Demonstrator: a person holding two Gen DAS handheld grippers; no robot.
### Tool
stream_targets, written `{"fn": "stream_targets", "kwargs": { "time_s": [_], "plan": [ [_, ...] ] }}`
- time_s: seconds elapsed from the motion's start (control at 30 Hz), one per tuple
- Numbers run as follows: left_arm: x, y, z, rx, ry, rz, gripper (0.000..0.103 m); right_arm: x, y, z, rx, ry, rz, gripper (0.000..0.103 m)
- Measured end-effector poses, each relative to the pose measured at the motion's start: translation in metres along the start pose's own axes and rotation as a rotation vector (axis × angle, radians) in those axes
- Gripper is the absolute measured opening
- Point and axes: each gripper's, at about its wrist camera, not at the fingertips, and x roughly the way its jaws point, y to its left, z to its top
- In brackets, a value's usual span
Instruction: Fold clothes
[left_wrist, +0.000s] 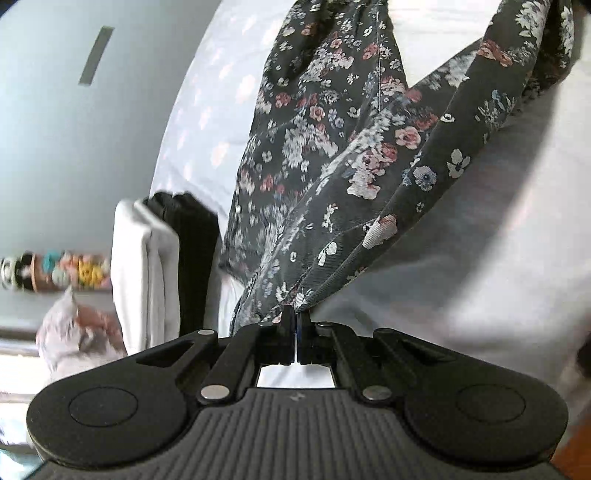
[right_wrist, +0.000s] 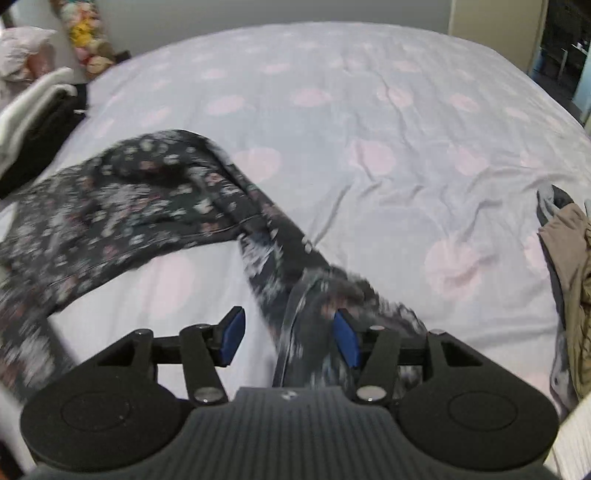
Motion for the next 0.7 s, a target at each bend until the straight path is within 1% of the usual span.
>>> {"fn": "stream_targets", "kwargs": {
  "time_s": [0.07,0.1,0.17,0.27,0.33,0.43,0.5,0.53,0.7],
  "plan": [
    [-0.011,-0.003,-0.005,-0.026,0.013,0.006,0.001,0.012,0.000,0.004,0.014,0.035,-0.061,0.023],
    [-0.017,-0.003,-0.007,-0.040,0.018,0.007,0.001,0.018,-0.001,0.005,0.022,0.052,-0.089,0.017],
    [-0.029,0.000,-0.015,-0.071,0.024,0.002,0.001,0.003,-0.005,0.002,0.043,0.025,-0.068,0.010],
    [-0.042,0.002,-0.022,-0.105,0.032,0.000,0.001,-0.038,-0.015,-0.005,0.033,-0.054,-0.054,0.008],
    [-0.047,0.003,-0.023,-0.120,0.041,0.012,0.001,-0.077,-0.031,-0.008,0.057,-0.113,-0.031,0.008],
    [-0.049,0.002,-0.027,-0.145,0.060,0.024,0.001,-0.132,-0.066,-0.015,0.123,-0.200,0.012,0.007],
    [-0.047,0.000,-0.030,-0.161,0.077,0.032,0.001,-0.164,-0.093,-0.025,0.166,-0.238,0.028,0.007],
    [-0.046,-0.001,-0.031,-0.165,0.085,0.034,0.001,-0.177,-0.105,-0.031,0.188,-0.249,0.030,0.007],
    [-0.035,-0.007,-0.033,-0.195,0.126,0.039,0.001,-0.174,-0.144,-0.079,0.271,-0.173,-0.002,0.007]
  ]
}}
